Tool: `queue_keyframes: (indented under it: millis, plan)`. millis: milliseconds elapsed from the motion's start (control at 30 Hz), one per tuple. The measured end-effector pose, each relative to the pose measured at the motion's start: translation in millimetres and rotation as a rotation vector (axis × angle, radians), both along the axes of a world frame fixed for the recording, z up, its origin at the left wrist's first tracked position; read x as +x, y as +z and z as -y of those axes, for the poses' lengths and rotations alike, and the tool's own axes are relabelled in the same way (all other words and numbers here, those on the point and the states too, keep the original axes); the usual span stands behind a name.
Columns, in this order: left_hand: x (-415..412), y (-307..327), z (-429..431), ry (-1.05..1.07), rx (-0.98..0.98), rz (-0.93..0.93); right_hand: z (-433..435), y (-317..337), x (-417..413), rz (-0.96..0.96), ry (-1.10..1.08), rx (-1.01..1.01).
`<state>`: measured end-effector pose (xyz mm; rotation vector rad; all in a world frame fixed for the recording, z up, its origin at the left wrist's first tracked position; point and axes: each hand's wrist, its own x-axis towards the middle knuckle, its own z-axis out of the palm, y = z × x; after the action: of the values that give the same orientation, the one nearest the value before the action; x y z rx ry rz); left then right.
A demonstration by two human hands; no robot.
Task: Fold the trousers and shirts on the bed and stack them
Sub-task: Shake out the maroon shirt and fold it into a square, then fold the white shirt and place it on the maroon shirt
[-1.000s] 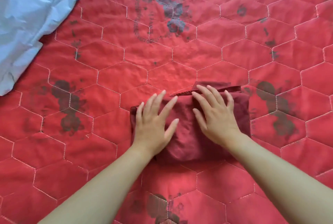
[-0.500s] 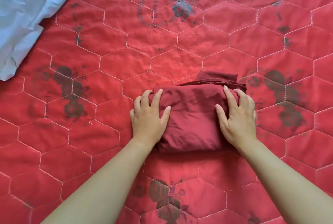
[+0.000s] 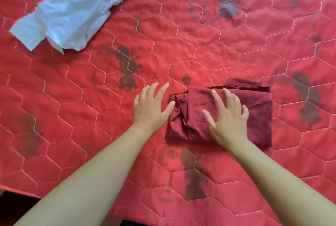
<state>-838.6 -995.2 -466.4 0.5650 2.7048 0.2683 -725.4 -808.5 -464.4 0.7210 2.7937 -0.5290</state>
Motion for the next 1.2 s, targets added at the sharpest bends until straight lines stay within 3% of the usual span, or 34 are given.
queue_keyframes:
  millis: [367, 567, 767, 967, 1200]
  plan:
    - [-154, 10, 177, 0.083, 0.161, -0.108, 173, -5, -180, -0.176, 0.076, -0.143]
    - [-266, 1, 264, 0.122, 0.153, -0.201, 249, -26, -312, -0.222, 0.173, -0.082]
    - [-337, -19, 298, 0.179, 0.206, -0.239, 293, -39, -415, -0.298, 0.268, -0.064]
    - [-357, -39, 293, 0.198, 0.255, -0.161, 306, -63, -436, -0.398, 0.110, -0.350]
    - [-362, -54, 274, 0.216, 0.406, -0.062, 275, -86, -417, -0.372, 0.037, -0.318]
